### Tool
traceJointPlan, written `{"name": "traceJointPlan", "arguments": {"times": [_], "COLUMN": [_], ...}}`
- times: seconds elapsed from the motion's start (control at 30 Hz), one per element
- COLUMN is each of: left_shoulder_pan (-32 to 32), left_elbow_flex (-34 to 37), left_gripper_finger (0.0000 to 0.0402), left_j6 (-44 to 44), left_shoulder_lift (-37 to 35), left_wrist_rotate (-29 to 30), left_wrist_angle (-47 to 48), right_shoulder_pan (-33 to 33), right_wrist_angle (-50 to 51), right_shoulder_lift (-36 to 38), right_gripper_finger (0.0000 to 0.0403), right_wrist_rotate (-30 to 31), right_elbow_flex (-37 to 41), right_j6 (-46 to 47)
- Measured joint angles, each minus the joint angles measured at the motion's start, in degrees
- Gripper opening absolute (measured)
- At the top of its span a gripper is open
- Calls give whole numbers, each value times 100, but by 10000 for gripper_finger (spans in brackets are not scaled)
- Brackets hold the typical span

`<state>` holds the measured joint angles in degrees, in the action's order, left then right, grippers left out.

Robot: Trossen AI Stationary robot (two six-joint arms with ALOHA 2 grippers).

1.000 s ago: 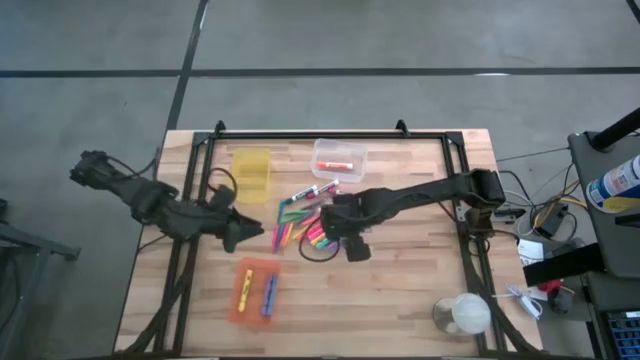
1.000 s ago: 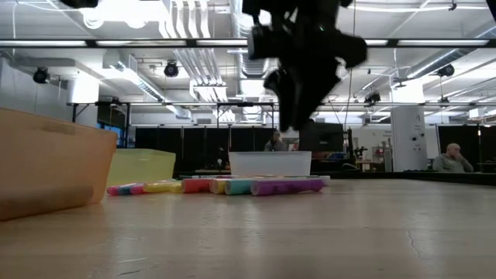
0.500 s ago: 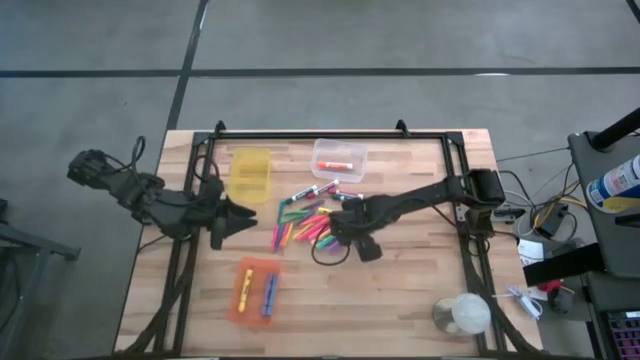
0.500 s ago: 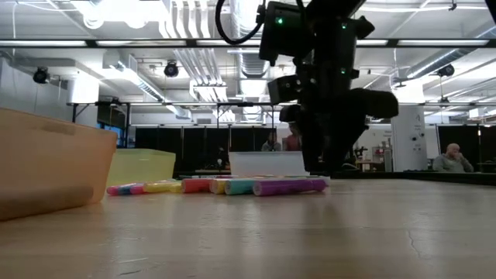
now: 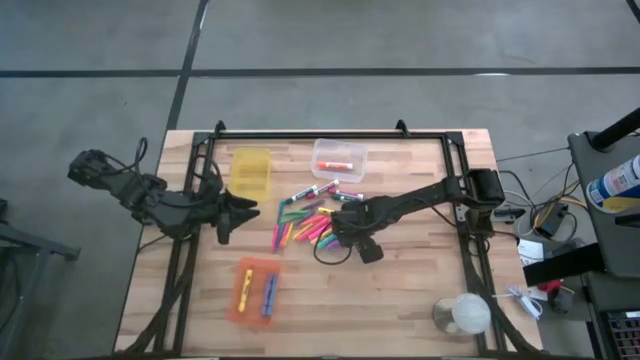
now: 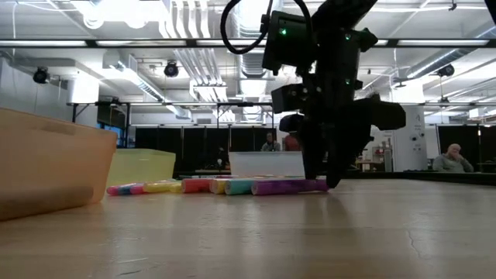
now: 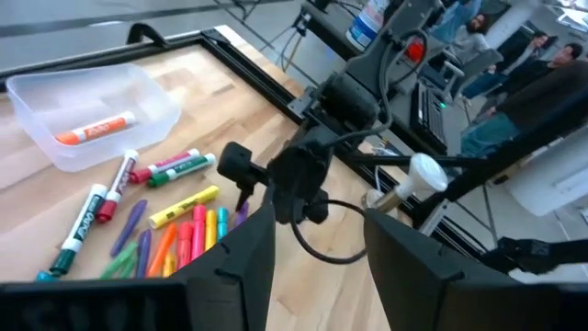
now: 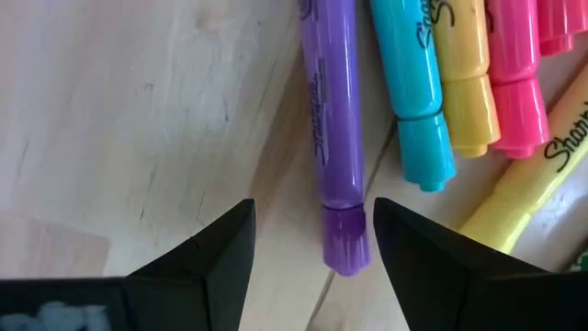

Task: Pick & Place Markers
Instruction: Put the light purple highlighter into the orange bin

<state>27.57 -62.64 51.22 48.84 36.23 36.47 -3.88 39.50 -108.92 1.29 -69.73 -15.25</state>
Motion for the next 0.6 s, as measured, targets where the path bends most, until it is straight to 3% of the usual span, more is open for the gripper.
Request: {"name": "traceJointPlan", "arguments": {"times": [0.2, 0.6], "left_shoulder_pan": [-2, -2], "left_elbow_flex": [1, 3], "left_gripper_finger": [160, 160], "left_j6": [-2, 39], "left_shoulder_lift": [9, 9], "left_wrist_rotate": [219, 259], "left_wrist_angle": [0, -2], "right_shoulder_pan": [4, 0], "right_wrist_angle": [-140, -452], "right_shoulder_lift": [0, 11], "right_gripper_finger": [199, 67], "right_wrist_rotate": [-54, -501], "right_elbow_flex": [59, 286], "right_j6": [159, 942]}}
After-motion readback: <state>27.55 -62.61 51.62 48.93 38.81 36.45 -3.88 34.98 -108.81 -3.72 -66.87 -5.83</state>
